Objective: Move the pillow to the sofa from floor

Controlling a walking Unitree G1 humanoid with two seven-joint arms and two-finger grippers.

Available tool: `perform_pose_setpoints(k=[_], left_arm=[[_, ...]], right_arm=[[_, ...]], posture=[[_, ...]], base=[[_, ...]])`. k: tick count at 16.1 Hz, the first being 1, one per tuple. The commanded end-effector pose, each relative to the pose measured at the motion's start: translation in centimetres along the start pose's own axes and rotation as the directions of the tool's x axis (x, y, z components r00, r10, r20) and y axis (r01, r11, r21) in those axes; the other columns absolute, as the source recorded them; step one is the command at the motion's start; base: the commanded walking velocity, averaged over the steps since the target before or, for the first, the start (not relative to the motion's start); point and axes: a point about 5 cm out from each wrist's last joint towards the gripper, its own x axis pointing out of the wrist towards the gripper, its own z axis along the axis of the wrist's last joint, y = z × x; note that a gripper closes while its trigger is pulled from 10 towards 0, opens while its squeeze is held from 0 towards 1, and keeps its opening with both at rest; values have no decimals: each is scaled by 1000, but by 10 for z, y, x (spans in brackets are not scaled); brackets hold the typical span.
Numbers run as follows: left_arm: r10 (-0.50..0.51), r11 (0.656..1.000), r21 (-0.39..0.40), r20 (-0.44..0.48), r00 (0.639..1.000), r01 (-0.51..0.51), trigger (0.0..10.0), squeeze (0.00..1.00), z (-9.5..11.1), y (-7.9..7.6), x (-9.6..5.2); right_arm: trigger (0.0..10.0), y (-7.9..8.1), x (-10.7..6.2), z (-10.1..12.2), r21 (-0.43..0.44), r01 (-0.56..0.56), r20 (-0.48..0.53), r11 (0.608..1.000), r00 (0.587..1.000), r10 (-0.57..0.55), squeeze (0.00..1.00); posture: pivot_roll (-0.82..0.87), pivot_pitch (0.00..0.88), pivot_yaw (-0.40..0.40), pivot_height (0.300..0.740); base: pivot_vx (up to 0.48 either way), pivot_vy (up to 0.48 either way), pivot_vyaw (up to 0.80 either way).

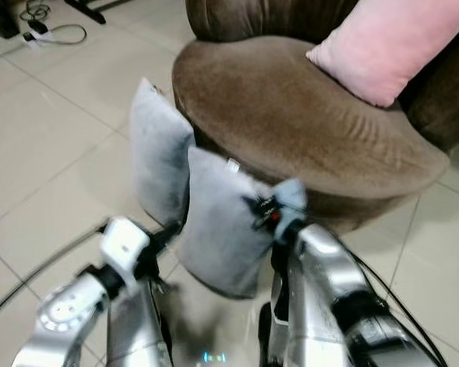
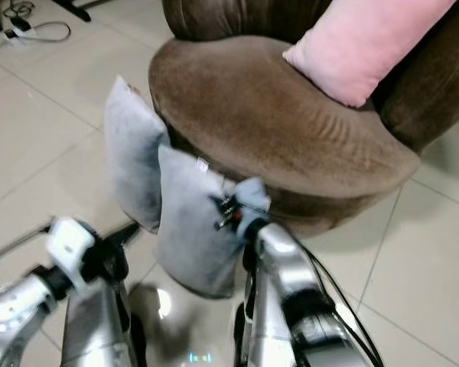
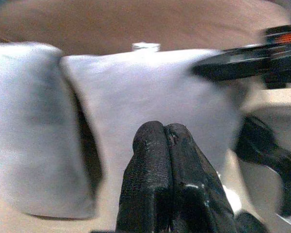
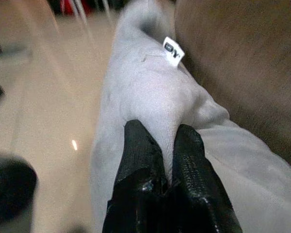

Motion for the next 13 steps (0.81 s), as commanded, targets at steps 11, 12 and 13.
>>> perform_pose_setpoints(k=[11,12,13], left_arm=[[368,923,62,142,919,-379,10000,0,27,7,22],[372,922,62,142,917,-383,10000,0,27,6,23],[376,920,61,143,916,-387,10000,0,27,6,23]], right_arm=[[10000,6,-70,68,165,320,238,933,905,-353,0],[10000,5,-70,69,173,324,233,930,904,-359,0],[10000,4,-70,70,180,327,230,928,903,-363,0]], posture=[[-15,23,3,482],[-14,21,1,492],[-13,20,0,502]], base=[[0,0,0],[0,0,0],[0,0,0]])
